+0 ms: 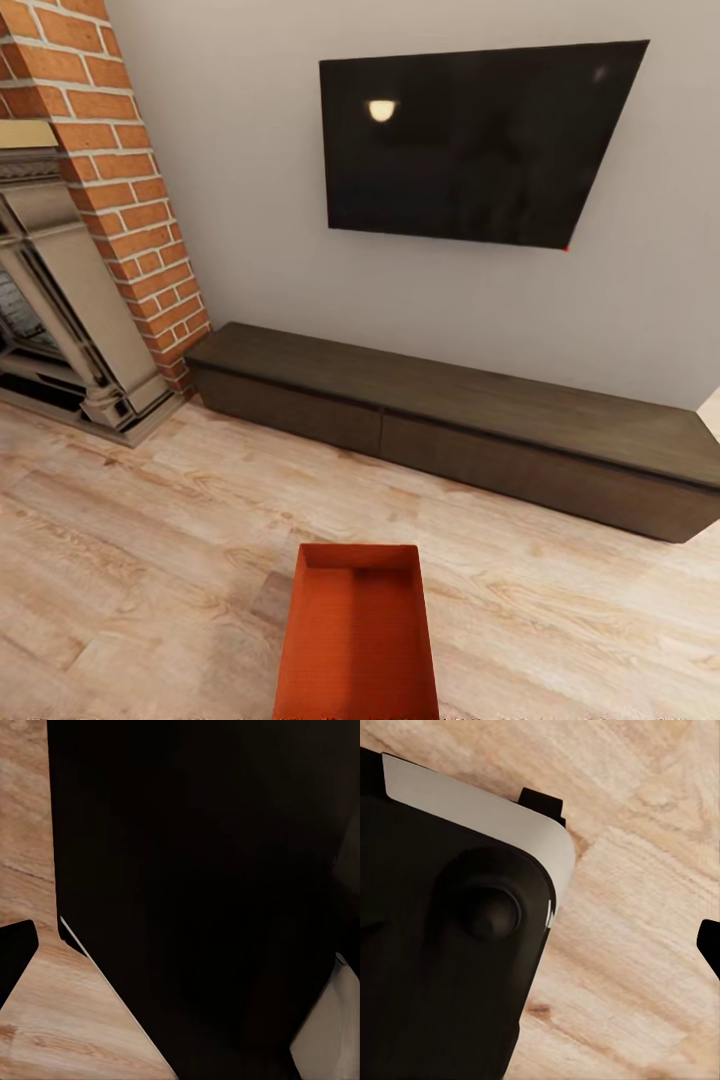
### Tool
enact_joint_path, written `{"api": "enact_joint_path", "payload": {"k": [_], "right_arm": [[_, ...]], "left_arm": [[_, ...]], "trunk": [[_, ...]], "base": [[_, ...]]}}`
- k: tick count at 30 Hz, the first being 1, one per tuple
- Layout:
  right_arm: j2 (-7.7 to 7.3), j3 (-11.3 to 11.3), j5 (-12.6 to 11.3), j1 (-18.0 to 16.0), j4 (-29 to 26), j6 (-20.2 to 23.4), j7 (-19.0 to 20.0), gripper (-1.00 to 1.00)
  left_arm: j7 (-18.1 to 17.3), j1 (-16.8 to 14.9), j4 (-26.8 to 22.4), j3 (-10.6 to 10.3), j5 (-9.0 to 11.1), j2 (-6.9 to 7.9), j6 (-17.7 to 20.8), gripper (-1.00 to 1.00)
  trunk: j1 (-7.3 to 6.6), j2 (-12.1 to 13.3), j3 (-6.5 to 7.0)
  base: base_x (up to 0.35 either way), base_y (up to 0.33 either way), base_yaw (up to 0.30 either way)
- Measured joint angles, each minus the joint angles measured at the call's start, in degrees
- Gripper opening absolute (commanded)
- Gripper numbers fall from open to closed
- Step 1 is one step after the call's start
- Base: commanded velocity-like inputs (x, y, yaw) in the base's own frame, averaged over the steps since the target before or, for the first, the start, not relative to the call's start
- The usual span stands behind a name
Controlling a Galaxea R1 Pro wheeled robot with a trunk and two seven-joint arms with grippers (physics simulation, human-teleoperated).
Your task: Move the two storage containers from the living room to the garage. In the garage, place one container on the floor and stack the other container on top of it (either order is fine).
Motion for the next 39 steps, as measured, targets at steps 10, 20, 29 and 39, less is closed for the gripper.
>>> {"api": "enact_joint_path", "payload": {"k": [10, 20, 29, 39], "right_arm": [[0.00, 0.01, 0.00, 0.00, 0.00, 0.01, 0.00, 1.00], [0.00, 0.01, 0.00, 0.00, 0.00, -0.04, 0.00, 1.00], [0.00, 0.01, 0.00, 0.00, 0.00, -0.07, 0.00, 1.00], [-0.08, -0.01, 0.00, 0.00, 0.00, -0.07, 0.00, 1.00]], "left_arm": [[0.00, 0.00, 0.00, 0.00, 0.00, 0.00, 0.08, 1.00], [0.00, 0.00, 0.00, 0.00, 0.00, 0.00, 0.18, 1.00], [0.00, 0.00, 0.00, 0.00, 0.00, 0.00, 0.18, 1.00], [0.00, 0.00, 0.00, 0.00, 0.00, 0.00, 0.18, 1.00]], "trunk": [[0.00, 0.00, -0.91], [0.00, 0.00, -1.83], [0.00, 0.00, -2.65], [0.00, 0.00, -3.57]], "base": [[0.000, 0.000, 0.000], [0.000, 0.000, 0.000], [0.000, 0.000, 0.000], [0.000, 0.000, 0.000]]}}
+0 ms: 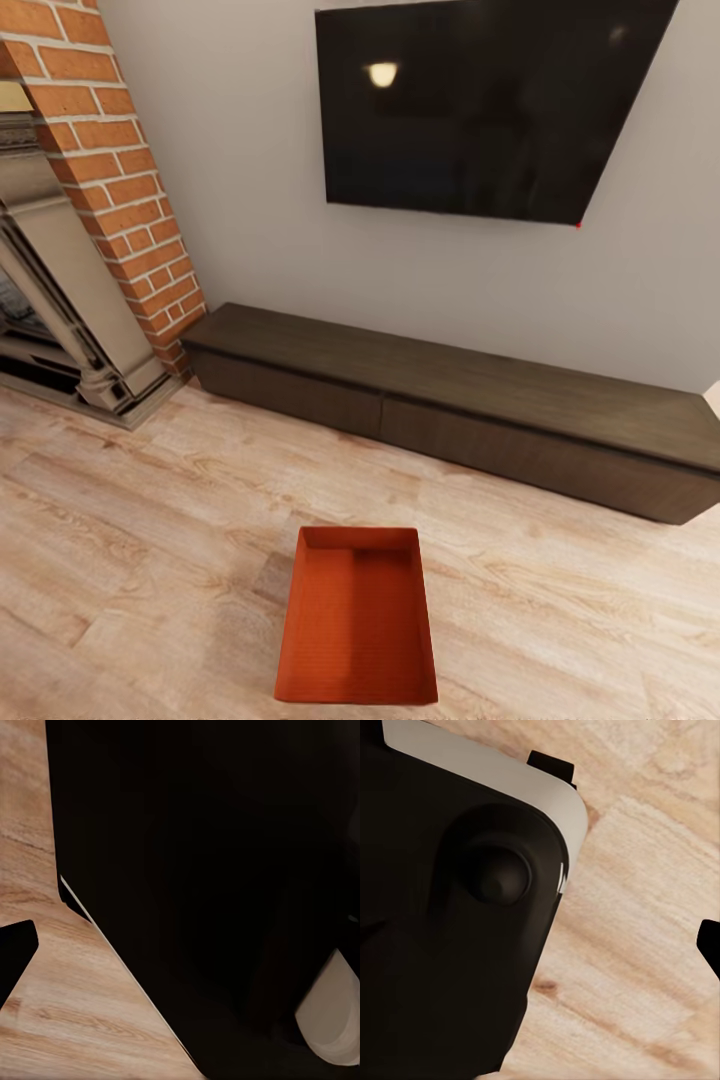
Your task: Move the two storage containers from the living room to the garage. In the garage, place one container on the floor and stack the other container on top of it (either order is fine).
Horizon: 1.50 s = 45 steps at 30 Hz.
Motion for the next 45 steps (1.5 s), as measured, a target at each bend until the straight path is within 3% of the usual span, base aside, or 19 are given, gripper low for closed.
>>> {"api": "enact_joint_path", "payload": {"k": [45], "right_arm": [[0.03, 0.02, -0.01, 0.00, 0.00, 0.00, 0.00, 1.00]], "left_arm": [[0.00, 0.00, 0.00, 0.00, 0.00, 0.00, -0.13, 1.00]], "trunk": [[0.00, 0.00, -4.12]], "base": [[0.000, 0.000, 0.000]]}}
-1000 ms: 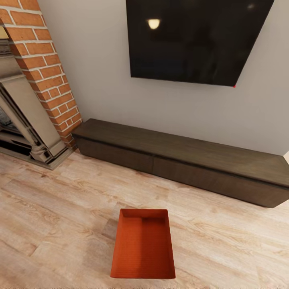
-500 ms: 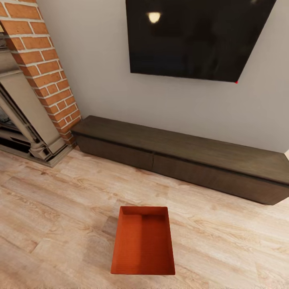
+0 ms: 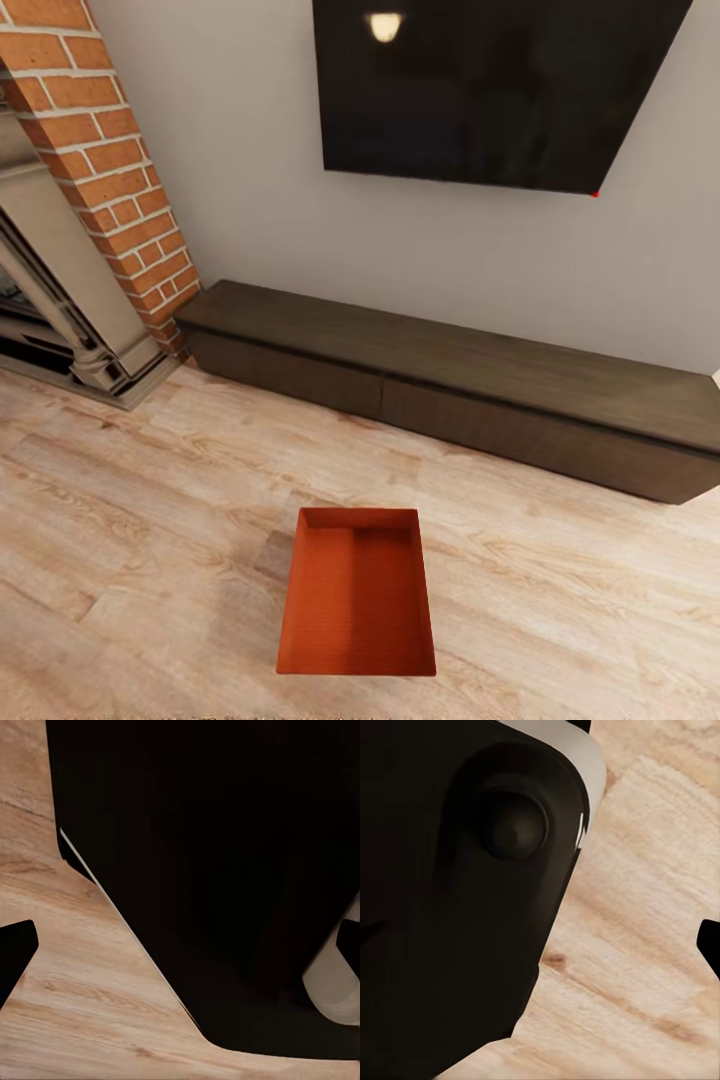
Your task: Move the two storage containers from the living room to the garage. In the garage, place one container on the floor and stack the other container on top of it (either order is fine).
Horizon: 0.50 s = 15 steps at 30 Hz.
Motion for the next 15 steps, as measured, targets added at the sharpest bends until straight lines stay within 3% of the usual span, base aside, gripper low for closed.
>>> {"api": "enact_joint_path", "payload": {"k": [15], "right_arm": [[-0.02, 0.00, 0.01, 0.00, 0.00, 0.00, 0.00, 1.00]], "left_arm": [[0.00, 0.00, 0.00, 0.00, 0.00, 0.00, 0.04, 1.00]], "trunk": [[0.00, 0.00, -1.37]], "base": [[0.000, 0.000, 0.000]]}}
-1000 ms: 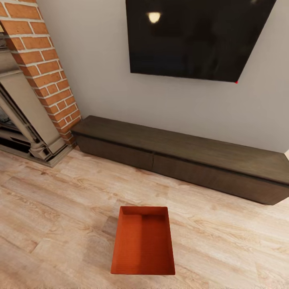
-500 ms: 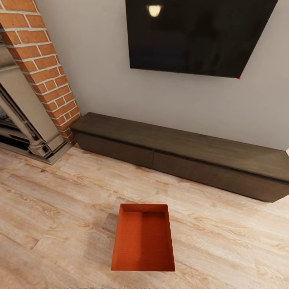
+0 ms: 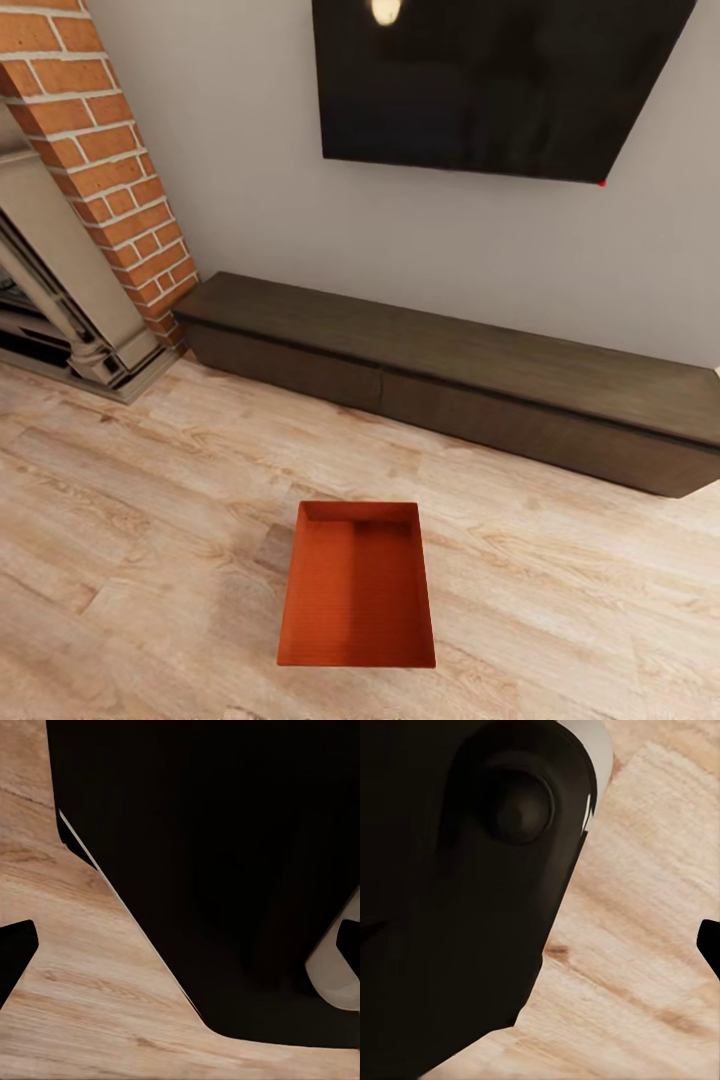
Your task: Move the two storage containers from the living room to the garage. In the garage, place one container on the floor and stack the other container on top of it (either order is fine).
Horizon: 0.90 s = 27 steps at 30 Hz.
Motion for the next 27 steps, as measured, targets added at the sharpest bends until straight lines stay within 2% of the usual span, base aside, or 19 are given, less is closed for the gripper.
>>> {"api": "enact_joint_path", "payload": {"k": [27], "right_arm": [[-0.02, 0.00, -0.08, -0.01, 0.00, 0.00, 0.00, 1.00]], "left_arm": [[0.00, 0.00, 0.00, 0.00, 0.00, 0.00, -0.07, 1.00]], "trunk": [[0.00, 0.00, -2.47]], "base": [[0.000, 0.000, 0.000]]}}
